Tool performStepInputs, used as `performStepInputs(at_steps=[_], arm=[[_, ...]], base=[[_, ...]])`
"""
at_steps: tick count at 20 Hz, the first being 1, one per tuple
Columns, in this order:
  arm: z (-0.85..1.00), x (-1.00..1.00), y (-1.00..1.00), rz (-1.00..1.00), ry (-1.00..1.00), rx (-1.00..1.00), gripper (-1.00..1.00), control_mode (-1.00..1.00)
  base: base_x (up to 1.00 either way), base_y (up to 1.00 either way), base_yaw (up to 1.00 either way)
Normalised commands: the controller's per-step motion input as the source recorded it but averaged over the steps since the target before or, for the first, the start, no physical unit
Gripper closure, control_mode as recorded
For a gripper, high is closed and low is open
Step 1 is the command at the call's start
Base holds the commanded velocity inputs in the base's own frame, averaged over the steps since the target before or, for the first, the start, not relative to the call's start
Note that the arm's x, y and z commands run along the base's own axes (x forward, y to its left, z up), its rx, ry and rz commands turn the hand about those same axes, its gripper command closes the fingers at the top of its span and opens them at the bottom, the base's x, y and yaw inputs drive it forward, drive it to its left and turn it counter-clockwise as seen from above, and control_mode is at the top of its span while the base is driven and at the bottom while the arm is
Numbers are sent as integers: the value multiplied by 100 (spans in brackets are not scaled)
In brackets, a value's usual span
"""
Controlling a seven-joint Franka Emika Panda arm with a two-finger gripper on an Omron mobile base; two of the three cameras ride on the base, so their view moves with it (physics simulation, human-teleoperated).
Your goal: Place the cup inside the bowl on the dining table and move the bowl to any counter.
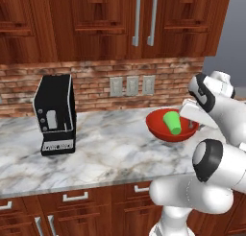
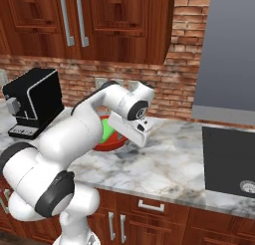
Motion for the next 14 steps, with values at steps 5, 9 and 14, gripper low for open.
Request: performStepInputs(at_steps=[5, 9, 14], arm=[[-5, 6, -19, 0, -1, 0, 100, -100], [-17, 21, -9, 0, 0, -2, 100, -100], [-30, 45, -4, 0, 0, -3, 100, -100]], base=[[0, 0, 0], [0, 0, 0], [0, 0, 0]])
